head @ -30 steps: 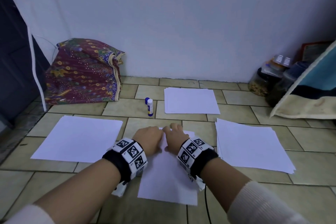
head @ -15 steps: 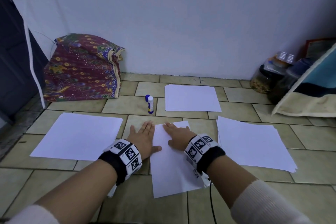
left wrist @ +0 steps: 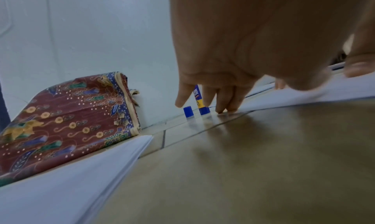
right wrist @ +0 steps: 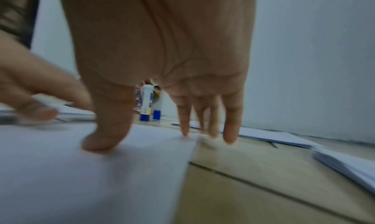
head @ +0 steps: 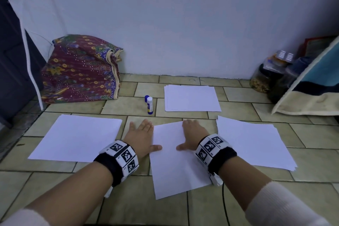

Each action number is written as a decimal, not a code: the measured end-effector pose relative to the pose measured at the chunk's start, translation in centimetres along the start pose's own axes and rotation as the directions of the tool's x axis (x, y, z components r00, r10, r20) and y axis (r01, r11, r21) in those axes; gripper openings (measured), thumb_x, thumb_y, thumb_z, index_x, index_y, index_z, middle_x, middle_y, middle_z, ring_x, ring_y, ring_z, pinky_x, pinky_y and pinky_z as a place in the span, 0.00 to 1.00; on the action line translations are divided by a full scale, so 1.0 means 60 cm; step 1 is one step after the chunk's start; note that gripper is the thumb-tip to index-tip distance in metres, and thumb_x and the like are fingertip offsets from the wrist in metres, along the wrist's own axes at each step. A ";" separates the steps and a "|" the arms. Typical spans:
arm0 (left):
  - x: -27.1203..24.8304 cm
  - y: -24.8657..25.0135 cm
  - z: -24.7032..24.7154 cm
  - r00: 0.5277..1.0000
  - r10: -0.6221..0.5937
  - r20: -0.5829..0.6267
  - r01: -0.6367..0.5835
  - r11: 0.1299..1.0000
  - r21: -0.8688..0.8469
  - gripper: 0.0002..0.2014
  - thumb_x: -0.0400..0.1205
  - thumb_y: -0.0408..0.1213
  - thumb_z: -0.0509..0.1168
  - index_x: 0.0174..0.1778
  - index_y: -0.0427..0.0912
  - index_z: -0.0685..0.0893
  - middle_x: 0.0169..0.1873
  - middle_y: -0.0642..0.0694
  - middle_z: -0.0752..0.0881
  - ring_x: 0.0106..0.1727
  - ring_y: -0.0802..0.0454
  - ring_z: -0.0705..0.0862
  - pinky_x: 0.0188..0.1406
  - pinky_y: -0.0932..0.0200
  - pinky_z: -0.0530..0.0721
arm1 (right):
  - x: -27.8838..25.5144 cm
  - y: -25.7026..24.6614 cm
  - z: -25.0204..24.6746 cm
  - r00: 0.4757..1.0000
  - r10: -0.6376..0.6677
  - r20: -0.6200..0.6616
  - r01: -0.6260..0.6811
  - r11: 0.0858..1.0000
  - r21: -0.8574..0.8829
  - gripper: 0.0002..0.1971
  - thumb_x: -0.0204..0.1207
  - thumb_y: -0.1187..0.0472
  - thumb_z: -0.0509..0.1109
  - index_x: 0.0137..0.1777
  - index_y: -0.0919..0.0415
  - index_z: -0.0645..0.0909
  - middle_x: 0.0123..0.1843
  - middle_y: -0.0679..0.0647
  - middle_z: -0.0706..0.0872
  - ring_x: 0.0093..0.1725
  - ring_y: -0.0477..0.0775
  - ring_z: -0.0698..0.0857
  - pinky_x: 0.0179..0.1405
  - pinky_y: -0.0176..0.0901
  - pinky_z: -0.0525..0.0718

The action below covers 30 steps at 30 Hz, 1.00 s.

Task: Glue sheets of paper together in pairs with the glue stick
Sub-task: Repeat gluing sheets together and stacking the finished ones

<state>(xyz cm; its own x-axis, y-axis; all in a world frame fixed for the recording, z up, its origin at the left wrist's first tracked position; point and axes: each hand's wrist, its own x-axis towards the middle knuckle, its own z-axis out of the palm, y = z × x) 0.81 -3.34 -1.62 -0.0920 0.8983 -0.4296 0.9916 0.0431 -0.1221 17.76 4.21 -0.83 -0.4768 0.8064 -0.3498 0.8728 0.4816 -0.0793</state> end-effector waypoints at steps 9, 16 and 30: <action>-0.004 -0.041 0.002 0.983 0.171 -0.062 -0.180 0.968 -0.175 0.41 0.79 0.52 0.68 0.82 0.40 0.56 0.83 0.45 0.51 0.84 0.49 0.47 0.79 0.46 0.62 | -0.012 -0.063 0.014 0.980 -0.196 0.023 0.196 0.980 0.020 0.19 0.77 0.64 0.63 0.67 0.68 0.69 0.69 0.61 0.69 0.70 0.61 0.69 0.67 0.50 0.74; 0.003 -0.052 0.018 0.986 0.141 0.084 -0.140 0.990 -0.022 0.54 0.77 0.67 0.60 0.84 0.38 0.37 0.84 0.45 0.35 0.84 0.51 0.35 0.82 0.40 0.49 | 0.002 -0.058 0.006 0.966 -0.241 0.091 0.235 0.970 0.067 0.36 0.79 0.56 0.66 0.83 0.60 0.53 0.85 0.53 0.53 0.82 0.55 0.56 0.80 0.55 0.60; 0.028 -0.057 0.012 0.969 0.184 0.166 -0.156 0.974 -0.164 0.65 0.71 0.67 0.69 0.81 0.35 0.29 0.81 0.42 0.28 0.82 0.49 0.29 0.81 0.44 0.35 | -0.028 0.075 -0.021 0.988 0.059 0.142 -0.080 0.986 0.144 0.58 0.62 0.45 0.82 0.82 0.60 0.47 0.82 0.53 0.62 0.78 0.59 0.65 0.78 0.57 0.61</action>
<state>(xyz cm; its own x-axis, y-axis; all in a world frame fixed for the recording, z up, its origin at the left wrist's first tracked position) -2.81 -2.31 -2.56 0.0778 0.8060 -0.5868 0.9951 -0.0268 0.0951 22.38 5.43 0.56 -0.4048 0.7763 -0.4832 0.9139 0.3615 -0.1848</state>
